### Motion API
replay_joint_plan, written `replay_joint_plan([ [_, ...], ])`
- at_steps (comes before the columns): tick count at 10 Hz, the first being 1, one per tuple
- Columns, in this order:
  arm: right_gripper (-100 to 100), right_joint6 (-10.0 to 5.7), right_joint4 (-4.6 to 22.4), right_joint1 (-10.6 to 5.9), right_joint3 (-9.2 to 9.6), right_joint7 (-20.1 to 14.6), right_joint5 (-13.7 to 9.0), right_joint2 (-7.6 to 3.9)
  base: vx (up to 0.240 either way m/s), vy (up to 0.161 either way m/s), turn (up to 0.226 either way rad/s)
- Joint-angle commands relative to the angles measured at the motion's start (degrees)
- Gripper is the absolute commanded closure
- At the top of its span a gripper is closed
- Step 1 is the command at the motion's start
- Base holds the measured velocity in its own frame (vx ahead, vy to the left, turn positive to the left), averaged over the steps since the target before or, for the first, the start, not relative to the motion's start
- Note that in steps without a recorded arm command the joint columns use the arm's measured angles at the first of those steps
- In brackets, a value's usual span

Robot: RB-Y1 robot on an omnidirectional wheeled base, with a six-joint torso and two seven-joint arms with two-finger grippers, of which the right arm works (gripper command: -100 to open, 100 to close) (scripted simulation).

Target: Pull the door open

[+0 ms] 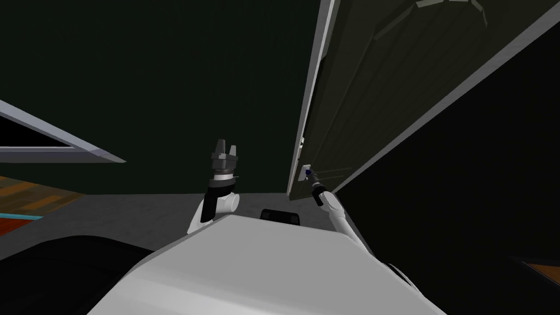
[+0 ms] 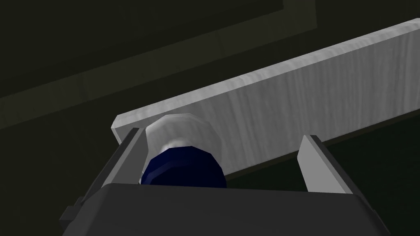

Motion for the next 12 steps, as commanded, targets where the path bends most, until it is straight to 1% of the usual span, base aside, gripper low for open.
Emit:
replay_joint_plan([
  [1, 100, -1.63, 1.1, 0.71, -0.40, 2.3, 0.5, 1.84, -0.044, -0.015, 0.010],
  [3, 100, -0.44, 0.7, 1.06, 0.39, 3.9, 2.7, 1.37, -0.052, -0.009, 0.041],
  [7, 100, -0.44, 0.7, 1.06, 0.39, 3.9, 2.7, 1.37, -0.014, -0.005, 0.003],
  [8, 100, -0.44, 0.7, 1.06, -0.37, 3.9, 2.7, 1.37, 0.008, 0.002, -0.013],
  [10, 100, -0.44, 0.7, 1.06, 0.39, 3.9, 2.7, 1.37, 0.003, 0.006, 0.002],
  [11, 100, -0.44, 0.7, 1.06, 0.39, 3.9, 2.7, 1.37, -0.009, 0.007, 0.000],
  [12, 100, -0.44, 0.7, 1.06, -2.84, 4.7, 2.7, 1.64, -0.009, 0.017, 0.026],
])
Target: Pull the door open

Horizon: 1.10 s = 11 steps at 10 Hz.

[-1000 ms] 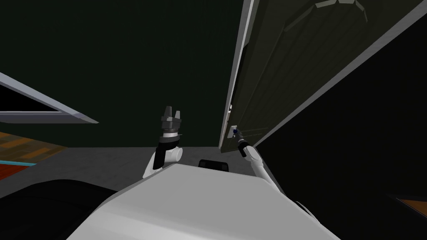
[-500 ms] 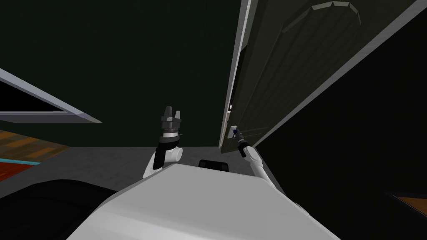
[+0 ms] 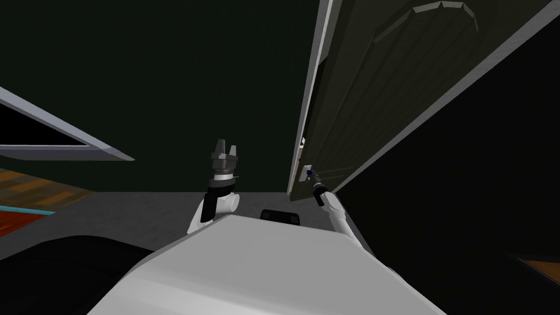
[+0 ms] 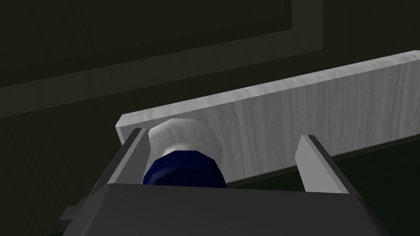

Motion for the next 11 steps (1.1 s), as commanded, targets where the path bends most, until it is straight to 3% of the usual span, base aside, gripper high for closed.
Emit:
replay_joint_plan([
  [1, 100, 1.41, -0.1, 0.19, 0.83, 1.4, 1.8, -0.71, -0.060, -0.030, 0.093],
  [7, 100, 2.57, -0.2, 0.35, 1.50, 2.6, 3.3, -1.28, -0.031, -0.022, 0.038],
  [8, 100, 3.99, -0.3, 0.54, 2.33, 4.1, 5.2, -1.99, -0.067, -0.028, 0.111],
  [11, 100, 3.99, -0.3, 0.54, 2.33, 4.1, 5.2, -1.99, -0.037, -0.022, 0.025],
])
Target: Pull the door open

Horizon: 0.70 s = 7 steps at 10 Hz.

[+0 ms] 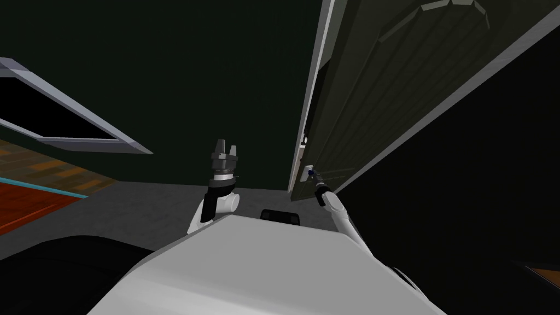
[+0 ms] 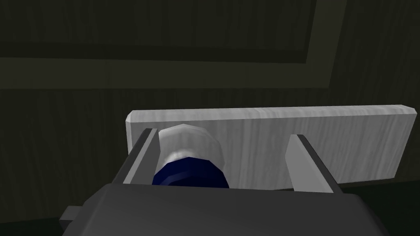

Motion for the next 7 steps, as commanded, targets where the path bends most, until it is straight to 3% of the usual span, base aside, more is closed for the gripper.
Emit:
replay_joint_plan([
  [1, 100, -1.67, 1.1, 0.34, -0.41, 1.4, -0.3, 1.66, 0.008, 0.000, -0.008],
  [2, 100, -0.53, 1.1, 0.34, -0.07, 0.6, -0.3, 0.68, -0.004, 0.010, 0.030],
  [3, 100, -1.67, 1.1, 0.34, -0.41, 1.4, -0.3, 1.66, -0.003, 0.010, -0.002],
  [4, 100, -1.67, 1.1, 0.34, -2.15, 1.4, -0.3, 1.66, 0.002, 0.010, -0.004],
  [5, 100, -1.67, 1.1, 0.34, -2.21, 1.4, -0.3, 1.66, 0.001, 0.005, -0.001],
  [6, 100, -1.67, 1.1, 0.34, -0.41, 1.4, -0.3, 1.66, 0.005, -0.005, -0.025],
  [7, 100, 2.22, -0.2, 0.02, 1.32, -0.6, 2.0, -1.78, -0.039, -0.029, 0.089],
])
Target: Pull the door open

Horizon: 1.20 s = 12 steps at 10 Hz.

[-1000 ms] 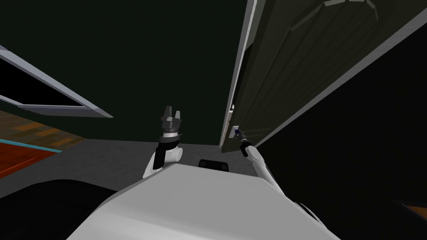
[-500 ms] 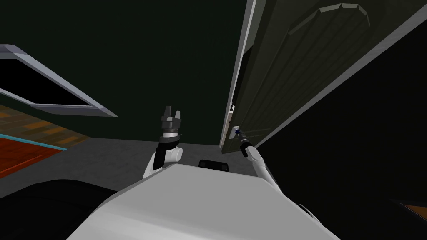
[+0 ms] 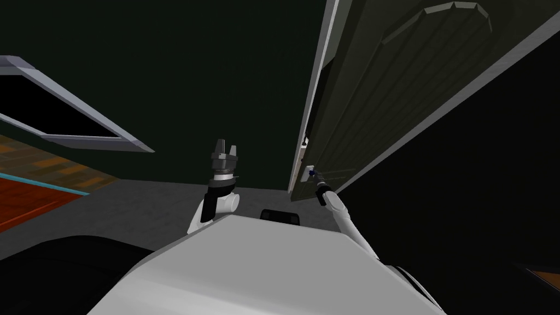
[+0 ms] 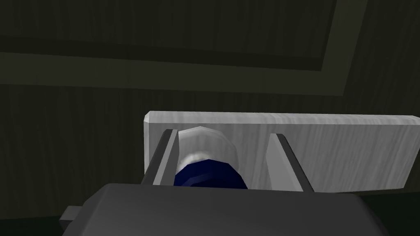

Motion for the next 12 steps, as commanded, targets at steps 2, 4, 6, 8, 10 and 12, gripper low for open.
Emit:
replay_joint_plan([
  [2, 100, -0.55, 0.3, 0.47, -0.35, 1.7, 0.9, 0.54, -0.040, -0.029, 0.036],
  [4, 100, -0.55, 0.3, 0.47, -0.35, -3.7, 5.1, 0.54, -0.001, 0.000, -0.013],
  [6, 100, -0.55, 0.3, 0.47, -0.35, -2.3, 1.1, 0.54, -0.002, 0.001, 0.000],
  [8, 100, -0.55, 0.3, 0.47, -0.35, 1.7, 0.9, 0.54, 0.000, 0.000, 0.000],
  [10, 100, 3.78, -0.7, 0.02, 2.85, 4.5, -3.5, -3.03, -0.029, -0.008, 0.062],
  [12, 100, 5.54, -0.8, 0.38, 4.08, 6.3, -0.6, -4.00, -0.108, -0.068, 0.156],
])
